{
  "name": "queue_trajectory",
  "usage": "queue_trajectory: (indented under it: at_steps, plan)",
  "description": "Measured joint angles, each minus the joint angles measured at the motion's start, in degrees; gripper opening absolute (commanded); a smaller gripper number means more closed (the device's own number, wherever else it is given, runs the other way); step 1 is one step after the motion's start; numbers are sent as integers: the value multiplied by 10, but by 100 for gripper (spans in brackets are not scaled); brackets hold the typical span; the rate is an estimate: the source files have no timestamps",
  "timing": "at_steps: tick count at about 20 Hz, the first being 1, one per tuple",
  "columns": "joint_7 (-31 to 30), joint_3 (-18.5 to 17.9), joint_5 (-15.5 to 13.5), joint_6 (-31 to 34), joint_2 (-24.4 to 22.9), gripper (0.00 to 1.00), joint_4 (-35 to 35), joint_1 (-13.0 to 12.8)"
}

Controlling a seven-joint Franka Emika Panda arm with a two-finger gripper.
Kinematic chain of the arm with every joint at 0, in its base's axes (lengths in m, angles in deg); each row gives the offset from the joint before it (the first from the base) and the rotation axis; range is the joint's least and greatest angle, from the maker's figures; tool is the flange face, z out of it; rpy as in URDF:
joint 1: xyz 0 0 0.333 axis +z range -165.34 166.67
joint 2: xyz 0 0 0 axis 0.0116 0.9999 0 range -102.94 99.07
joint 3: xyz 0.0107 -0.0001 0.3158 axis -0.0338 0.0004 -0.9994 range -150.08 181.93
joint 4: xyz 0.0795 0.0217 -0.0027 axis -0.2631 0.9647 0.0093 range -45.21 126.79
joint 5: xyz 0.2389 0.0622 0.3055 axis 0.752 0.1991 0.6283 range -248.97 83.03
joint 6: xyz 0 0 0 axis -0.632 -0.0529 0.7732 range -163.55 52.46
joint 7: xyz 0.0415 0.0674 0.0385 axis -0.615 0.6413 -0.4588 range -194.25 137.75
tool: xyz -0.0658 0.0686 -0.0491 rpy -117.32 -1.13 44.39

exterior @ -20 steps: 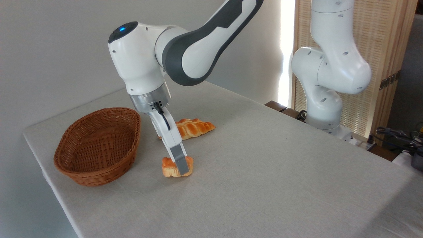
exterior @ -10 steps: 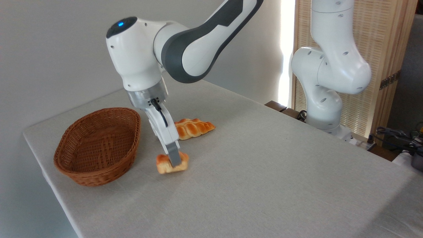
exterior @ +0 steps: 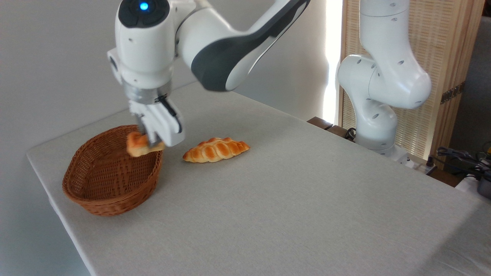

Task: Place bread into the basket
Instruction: 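Carry the orange bun over the wicker basket and lower it, then open the gripper to release the bun into the basket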

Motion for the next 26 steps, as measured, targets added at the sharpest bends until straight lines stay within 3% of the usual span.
queue_trajectory:
  at_steps: [3, 4, 6, 7, 10, 16, 23, 26]
  plan:
    - [1, 21, -12, -96, 33, 30, -7, -4]
    - [1, 31, -12, -121, 43, 42, -7, -5]
    - [1, 47, -12, -153, 63, 77, -7, -9]
    - [2, 51, -12, -160, 72, 86, -7, -10]
    - [11, 52, -12, -164, 90, 100, -7, -9]
    - [77, 52, -10, -192, 109, 100, -4, -8]
    - [84, 52, -7, -193, 106, 100, -7, -9]
    - [83, 51, -7, -191, 84, 100, -16, -7]
